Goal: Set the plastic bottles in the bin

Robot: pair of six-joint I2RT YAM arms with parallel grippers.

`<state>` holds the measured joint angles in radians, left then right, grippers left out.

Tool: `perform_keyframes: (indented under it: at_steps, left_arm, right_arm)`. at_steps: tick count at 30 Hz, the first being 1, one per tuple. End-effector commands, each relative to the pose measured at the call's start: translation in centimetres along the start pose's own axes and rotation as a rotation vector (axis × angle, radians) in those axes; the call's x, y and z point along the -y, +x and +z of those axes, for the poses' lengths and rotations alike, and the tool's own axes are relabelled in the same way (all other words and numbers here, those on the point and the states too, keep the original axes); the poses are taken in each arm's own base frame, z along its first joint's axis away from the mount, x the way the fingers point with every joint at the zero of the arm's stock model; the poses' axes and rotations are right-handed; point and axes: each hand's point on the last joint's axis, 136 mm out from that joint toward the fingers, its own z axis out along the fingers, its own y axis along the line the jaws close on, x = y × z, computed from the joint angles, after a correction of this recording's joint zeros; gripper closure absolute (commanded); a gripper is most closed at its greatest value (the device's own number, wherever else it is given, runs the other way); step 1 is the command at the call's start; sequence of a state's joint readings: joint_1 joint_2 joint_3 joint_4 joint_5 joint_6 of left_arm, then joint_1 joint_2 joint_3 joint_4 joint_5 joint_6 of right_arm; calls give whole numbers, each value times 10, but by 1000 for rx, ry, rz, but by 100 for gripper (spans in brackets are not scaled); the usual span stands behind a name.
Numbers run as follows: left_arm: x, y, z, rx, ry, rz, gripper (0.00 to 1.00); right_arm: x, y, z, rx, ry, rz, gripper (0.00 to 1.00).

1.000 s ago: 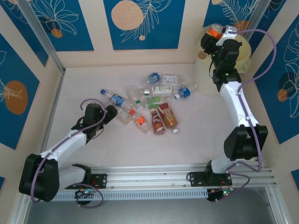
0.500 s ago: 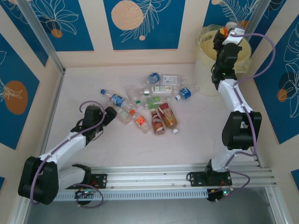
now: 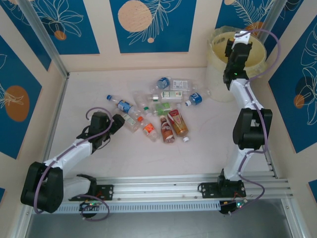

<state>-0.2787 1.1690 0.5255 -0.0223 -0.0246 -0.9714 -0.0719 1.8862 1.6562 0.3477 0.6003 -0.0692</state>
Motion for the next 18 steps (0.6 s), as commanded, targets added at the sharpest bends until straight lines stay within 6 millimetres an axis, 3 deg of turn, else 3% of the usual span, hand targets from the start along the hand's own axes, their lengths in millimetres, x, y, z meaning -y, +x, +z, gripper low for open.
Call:
perform_keyframes:
  at_steps: [1,5,8,11,15,18]
  left_arm:
    - [6,-6,1,3,17,-23,0]
    - [6,-4,3,-8,17,-28,0]
    - [6,-4,4,-12,16,-29,0]
    - [6,-4,4,-13,16,-28,0]
    - [5,-2,4,-18,14,-27,0]
    - [3,-1,5,-22,8,-24,0]
  right_arm:
    - [35,0,12,-79,84,83,78]
    - [43,19,23,-174,84,74,75]
    - [41,20,26,-176,89,25,71]
    - [42,19,28,-174,132,-13,60]
    - [47,18,32,-179,216,-62,35]
    - [46,19,32,-196,225,-63,26]
